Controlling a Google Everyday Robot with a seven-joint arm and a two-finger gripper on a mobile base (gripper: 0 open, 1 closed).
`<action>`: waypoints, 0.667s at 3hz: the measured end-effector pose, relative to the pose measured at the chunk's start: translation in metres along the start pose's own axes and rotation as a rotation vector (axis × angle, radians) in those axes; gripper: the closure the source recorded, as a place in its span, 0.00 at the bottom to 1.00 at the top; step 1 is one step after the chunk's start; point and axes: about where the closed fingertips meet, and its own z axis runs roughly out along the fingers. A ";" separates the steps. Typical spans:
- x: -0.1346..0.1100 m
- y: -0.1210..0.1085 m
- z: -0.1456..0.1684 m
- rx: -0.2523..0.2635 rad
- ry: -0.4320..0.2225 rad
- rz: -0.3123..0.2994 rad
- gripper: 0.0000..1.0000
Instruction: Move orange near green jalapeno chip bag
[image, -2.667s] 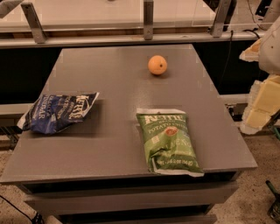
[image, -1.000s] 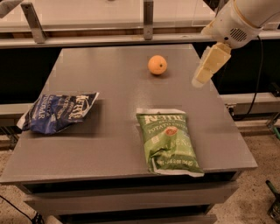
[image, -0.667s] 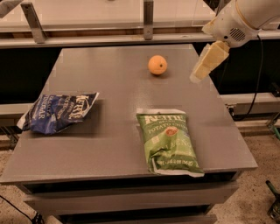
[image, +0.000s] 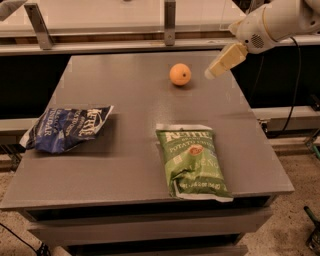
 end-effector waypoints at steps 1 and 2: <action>0.014 -0.020 0.039 0.023 -0.115 0.062 0.00; 0.017 -0.025 0.066 0.015 -0.186 0.079 0.00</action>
Offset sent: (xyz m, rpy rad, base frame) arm 0.0739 0.0160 -0.0656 0.2778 -0.0851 0.0045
